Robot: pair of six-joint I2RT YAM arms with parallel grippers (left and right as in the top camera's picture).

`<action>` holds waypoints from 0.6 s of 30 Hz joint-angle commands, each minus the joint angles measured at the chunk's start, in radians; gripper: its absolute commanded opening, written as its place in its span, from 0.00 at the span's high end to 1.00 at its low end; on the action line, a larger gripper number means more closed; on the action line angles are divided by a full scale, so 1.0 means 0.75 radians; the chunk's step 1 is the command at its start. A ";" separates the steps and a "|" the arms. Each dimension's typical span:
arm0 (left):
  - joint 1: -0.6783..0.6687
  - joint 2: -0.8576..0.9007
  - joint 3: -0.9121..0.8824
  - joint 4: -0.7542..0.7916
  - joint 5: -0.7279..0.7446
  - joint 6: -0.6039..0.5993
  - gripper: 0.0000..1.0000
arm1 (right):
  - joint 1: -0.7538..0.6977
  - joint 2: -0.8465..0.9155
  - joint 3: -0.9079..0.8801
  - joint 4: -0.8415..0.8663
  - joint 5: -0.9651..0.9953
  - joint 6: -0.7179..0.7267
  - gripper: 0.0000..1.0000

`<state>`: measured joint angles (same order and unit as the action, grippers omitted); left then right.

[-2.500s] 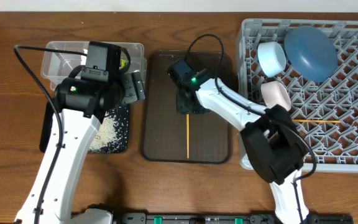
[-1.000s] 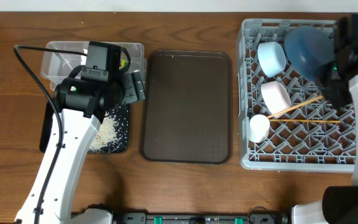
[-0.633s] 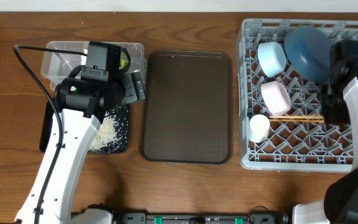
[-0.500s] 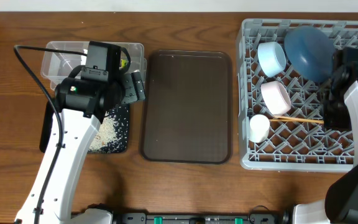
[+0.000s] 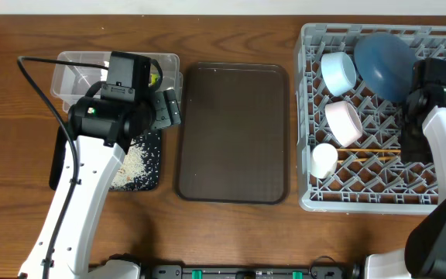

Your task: Sort waste into correct bins and load items into the dishwasher rack

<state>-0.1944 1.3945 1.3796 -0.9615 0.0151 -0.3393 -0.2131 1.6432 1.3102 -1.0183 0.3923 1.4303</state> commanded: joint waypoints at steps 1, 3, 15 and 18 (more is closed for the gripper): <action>0.005 0.006 0.007 0.001 -0.022 0.017 0.11 | -0.007 -0.092 0.063 -0.004 0.016 -0.366 0.01; 0.005 0.007 0.007 0.001 -0.022 0.017 0.11 | -0.002 -0.150 0.086 -0.017 -0.024 -0.511 0.01; 0.005 0.007 0.007 0.001 -0.022 0.017 0.11 | 0.156 -0.695 0.110 -0.120 -0.599 -1.391 0.01; 0.005 0.007 0.007 0.001 -0.022 0.017 0.11 | 0.160 -0.795 0.110 -0.173 -0.599 -1.391 0.01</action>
<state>-0.1944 1.3945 1.3796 -0.9611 0.0151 -0.3393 -0.1032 1.0885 1.3849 -1.1309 0.0017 0.4850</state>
